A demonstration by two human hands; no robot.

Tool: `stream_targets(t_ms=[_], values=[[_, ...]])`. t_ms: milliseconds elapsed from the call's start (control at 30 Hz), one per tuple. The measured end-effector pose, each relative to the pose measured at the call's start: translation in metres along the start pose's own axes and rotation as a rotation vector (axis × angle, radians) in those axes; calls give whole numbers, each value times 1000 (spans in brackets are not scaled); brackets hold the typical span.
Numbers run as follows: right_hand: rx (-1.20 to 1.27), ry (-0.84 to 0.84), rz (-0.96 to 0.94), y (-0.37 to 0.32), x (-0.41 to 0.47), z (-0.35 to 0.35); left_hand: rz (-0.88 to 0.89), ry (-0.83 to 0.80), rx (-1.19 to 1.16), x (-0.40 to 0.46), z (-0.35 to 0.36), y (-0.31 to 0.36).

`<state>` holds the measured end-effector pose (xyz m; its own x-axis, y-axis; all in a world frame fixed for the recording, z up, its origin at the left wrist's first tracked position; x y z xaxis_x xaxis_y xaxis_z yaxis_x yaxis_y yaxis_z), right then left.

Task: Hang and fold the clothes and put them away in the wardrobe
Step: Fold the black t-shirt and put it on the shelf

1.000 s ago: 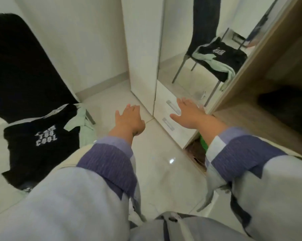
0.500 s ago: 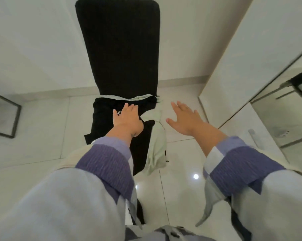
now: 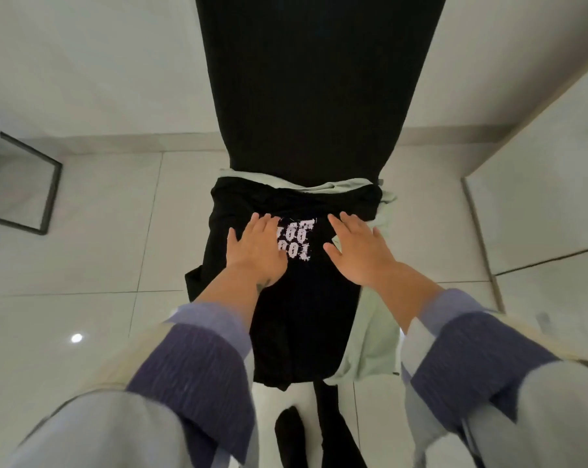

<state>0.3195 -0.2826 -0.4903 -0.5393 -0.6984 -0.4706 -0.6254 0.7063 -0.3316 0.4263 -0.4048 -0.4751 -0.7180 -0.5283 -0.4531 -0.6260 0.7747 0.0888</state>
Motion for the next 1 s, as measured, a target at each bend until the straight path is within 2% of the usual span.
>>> stream_targets(t_ms=[133,267,433,533,700,833,1000], values=[[-98,54,-59,7,67,21,7,39,39,65,25,-10],[-144,134,-128,13,112,37,10,207,50,117,40,-20],[-98,438,-176,26,129,33,-3,423,146,145,43,-29],[-125,505,-198,29,135,27,-43,456,225,155,38,-31],[-113,584,-194,26,126,8,-80,428,332,145,30,-30],[-128,518,-220,23,107,-2,-42,473,329,117,8,-34],[146,522,-145,11,58,-38,40,487,274,66,-30,-34]])
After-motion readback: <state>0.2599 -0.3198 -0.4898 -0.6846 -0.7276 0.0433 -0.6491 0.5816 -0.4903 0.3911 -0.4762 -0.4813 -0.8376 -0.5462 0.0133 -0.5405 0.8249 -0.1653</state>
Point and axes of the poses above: each hand's wrist, its own x-axis towards the middle knuckle, its own z-axis out of the palm, y = z × x, the point moved 7 cm from there along x, towards the middle knuckle, and after that the axes turned 8 degrees about x, right-handed, at the moved point
